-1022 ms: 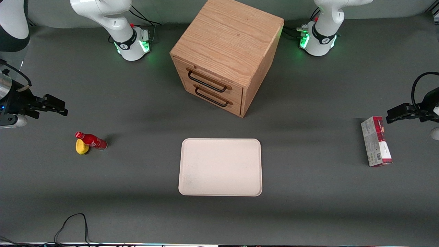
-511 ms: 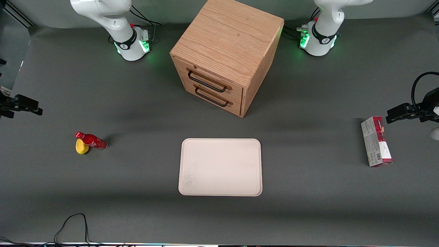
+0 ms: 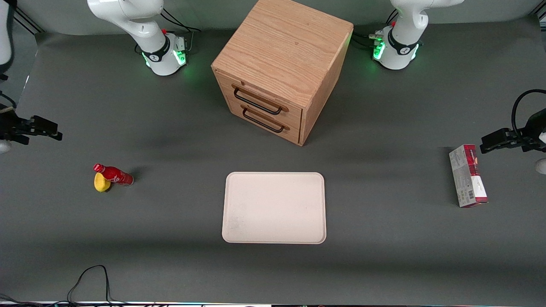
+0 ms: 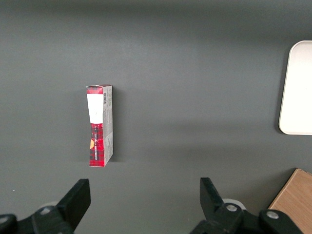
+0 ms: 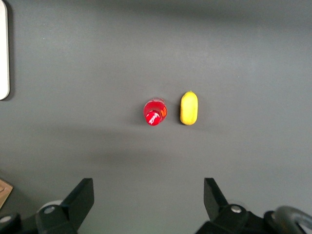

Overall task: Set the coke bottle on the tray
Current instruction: 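Move the right gripper down toward the red Coca-Cola bottle beside the yellow toy, then close the right gripper around the red Coca-Cola bottle and lift it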

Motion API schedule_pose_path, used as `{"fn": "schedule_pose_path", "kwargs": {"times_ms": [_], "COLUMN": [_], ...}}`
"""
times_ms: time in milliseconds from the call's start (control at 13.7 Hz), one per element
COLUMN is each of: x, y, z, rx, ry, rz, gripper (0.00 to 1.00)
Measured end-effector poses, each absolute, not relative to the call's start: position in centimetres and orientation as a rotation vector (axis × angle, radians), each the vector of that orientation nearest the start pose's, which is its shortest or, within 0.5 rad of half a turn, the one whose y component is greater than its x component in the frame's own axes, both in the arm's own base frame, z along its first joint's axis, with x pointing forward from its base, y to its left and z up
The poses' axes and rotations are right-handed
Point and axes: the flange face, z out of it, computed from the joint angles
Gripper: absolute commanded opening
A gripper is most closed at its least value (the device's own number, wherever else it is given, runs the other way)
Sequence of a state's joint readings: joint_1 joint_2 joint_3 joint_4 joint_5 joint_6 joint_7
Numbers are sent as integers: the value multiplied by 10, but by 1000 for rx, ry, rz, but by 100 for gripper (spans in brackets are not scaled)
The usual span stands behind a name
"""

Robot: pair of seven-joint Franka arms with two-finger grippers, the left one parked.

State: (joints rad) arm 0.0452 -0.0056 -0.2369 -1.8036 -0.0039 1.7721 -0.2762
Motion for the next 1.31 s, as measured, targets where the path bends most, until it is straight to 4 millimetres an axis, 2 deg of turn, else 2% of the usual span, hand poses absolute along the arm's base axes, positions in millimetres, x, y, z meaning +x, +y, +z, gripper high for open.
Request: {"fn": "schedule_pose_path", "kwargs": {"times_ms": [219,438,803,1022,1314], "x": [548,549,564,569,567], "y": [-106,-104,-101,-93,-91], "z": [495,446,376,354,339], "rx": [-3140,-3150,-3172,-3177,-3176], "ry": [-137,-144,-159,-183,-189], "rz": [9,-26,-5,15,45], "gripper": [100,100,100,100,100]}}
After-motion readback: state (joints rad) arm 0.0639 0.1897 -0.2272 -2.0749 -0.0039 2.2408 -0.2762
